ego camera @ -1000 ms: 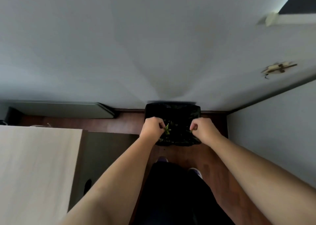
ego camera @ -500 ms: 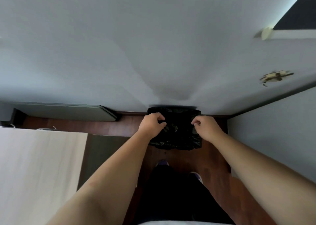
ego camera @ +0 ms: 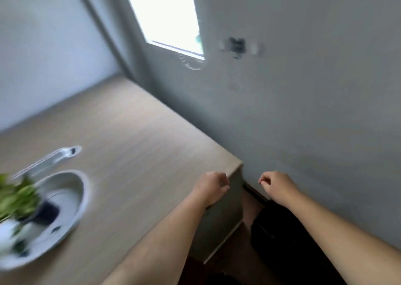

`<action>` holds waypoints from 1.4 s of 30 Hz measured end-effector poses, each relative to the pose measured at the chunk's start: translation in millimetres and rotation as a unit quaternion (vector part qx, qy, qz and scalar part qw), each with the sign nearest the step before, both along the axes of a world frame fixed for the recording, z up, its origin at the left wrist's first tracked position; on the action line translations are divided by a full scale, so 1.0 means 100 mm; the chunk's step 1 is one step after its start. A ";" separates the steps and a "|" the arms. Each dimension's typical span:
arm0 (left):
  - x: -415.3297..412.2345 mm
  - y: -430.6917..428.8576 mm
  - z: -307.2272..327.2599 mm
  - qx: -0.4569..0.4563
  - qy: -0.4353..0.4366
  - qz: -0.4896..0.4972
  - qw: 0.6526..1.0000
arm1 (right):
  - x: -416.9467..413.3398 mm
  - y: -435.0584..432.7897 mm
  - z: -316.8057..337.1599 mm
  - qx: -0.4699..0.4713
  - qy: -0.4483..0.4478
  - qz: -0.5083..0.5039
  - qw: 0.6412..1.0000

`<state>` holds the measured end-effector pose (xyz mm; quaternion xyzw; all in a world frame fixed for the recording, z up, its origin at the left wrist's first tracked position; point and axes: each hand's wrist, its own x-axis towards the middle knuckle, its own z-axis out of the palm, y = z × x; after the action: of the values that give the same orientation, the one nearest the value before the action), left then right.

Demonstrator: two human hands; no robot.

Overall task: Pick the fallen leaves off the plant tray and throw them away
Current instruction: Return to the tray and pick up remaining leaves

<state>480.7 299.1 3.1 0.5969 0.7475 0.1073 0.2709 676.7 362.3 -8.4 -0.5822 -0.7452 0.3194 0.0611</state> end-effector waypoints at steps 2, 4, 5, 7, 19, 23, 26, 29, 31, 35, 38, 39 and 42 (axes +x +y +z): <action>-0.49 -0.42 0.19 0.017 0.008 0.086 0.996 | -0.58 -0.14 0.19 0.023 0.010 0.079 0.997; -0.93 -0.85 0.34 0.028 0.018 0.159 0.987 | -1.11 -0.32 0.34 0.031 0.018 0.155 0.987; -1.15 -1.10 0.41 0.033 0.022 0.199 0.979 | -1.39 -0.46 0.41 0.031 0.024 0.194 0.980; -1.53 -1.62 0.49 0.038 0.023 0.275 0.960 | -1.92 -0.75 0.51 0.027 0.030 0.259 0.965; -3.34 -3.66 0.38 0.039 0.038 0.472 0.880 | -4.26 -2.28 0.57 0.048 0.034 0.442 0.895; -3.92 -3.83 0.26 0.020 0.058 0.442 0.895 | -4.88 -2.52 0.40 0.040 0.028 0.458 0.888; -4.13 -3.79 0.24 -0.008 0.082 0.410 0.908 | -5.10 -2.58 0.29 0.041 -0.006 0.475 0.879; -4.39 -3.68 0.11 -0.072 0.115 0.366 0.920 | -5.34 -2.63 0.09 0.022 -0.054 0.491 0.869; -4.50 -3.59 0.04 -0.104 0.126 0.348 0.923 | -5.43 -2.62 -0.01 0.025 -0.071 0.498 0.864; -4.63 -3.42 -0.06 -0.157 0.123 0.313 0.929 | -5.58 -2.58 -0.13 0.058 -0.095 0.541 0.834; -4.67 -3.36 -0.08 -0.184 0.120 0.298 0.929 | -5.63 -2.55 -0.21 0.066 -0.092 0.562 0.819; -4.68 -3.35 -0.08 -0.181 0.114 0.300 0.930 | -5.63 -2.54 -0.22 0.069 -0.089 0.566 0.816; -4.68 -3.36 -0.17 -0.142 0.076 0.326 0.931 | -5.62 -2.51 -0.27 0.086 -0.072 0.579 0.807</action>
<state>12.7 -36.9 -13.6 0.2816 0.9269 0.0366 0.2456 115.0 111.5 -35.3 -0.0560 -0.9707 0.1871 -0.1397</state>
